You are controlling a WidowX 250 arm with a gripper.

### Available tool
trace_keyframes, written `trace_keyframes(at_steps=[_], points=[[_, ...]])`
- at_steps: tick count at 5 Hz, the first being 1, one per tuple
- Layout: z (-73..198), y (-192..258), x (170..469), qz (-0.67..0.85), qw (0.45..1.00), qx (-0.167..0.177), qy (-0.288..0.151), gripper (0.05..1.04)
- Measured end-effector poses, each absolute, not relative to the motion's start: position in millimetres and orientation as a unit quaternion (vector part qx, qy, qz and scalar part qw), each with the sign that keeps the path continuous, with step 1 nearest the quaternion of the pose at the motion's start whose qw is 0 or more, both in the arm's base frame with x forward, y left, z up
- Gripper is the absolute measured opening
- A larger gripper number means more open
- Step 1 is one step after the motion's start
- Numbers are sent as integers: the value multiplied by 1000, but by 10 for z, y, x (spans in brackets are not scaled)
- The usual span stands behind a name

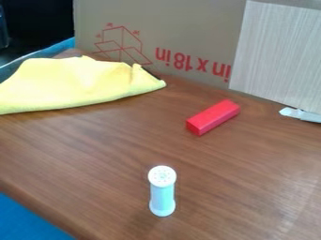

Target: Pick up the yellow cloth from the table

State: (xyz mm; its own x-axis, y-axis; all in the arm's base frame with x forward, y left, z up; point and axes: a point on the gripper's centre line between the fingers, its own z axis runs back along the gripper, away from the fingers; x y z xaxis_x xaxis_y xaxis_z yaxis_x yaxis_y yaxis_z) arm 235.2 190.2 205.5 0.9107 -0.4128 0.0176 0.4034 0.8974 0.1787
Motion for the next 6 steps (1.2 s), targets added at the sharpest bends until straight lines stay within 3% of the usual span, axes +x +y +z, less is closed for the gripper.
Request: trace_keyframes(at_steps=[1,2,4,5,6], points=[[1948,1916,2367,-207,976,71,-14,1001],[1826,2096,2582,-187,981,55,3,1001],[1794,2417,2919,-169,985,46,-9,1001],[1742,2549,3071,-211,977,18,-29,1001],[1685,2634,3188,-253,965,23,-71,1001]])
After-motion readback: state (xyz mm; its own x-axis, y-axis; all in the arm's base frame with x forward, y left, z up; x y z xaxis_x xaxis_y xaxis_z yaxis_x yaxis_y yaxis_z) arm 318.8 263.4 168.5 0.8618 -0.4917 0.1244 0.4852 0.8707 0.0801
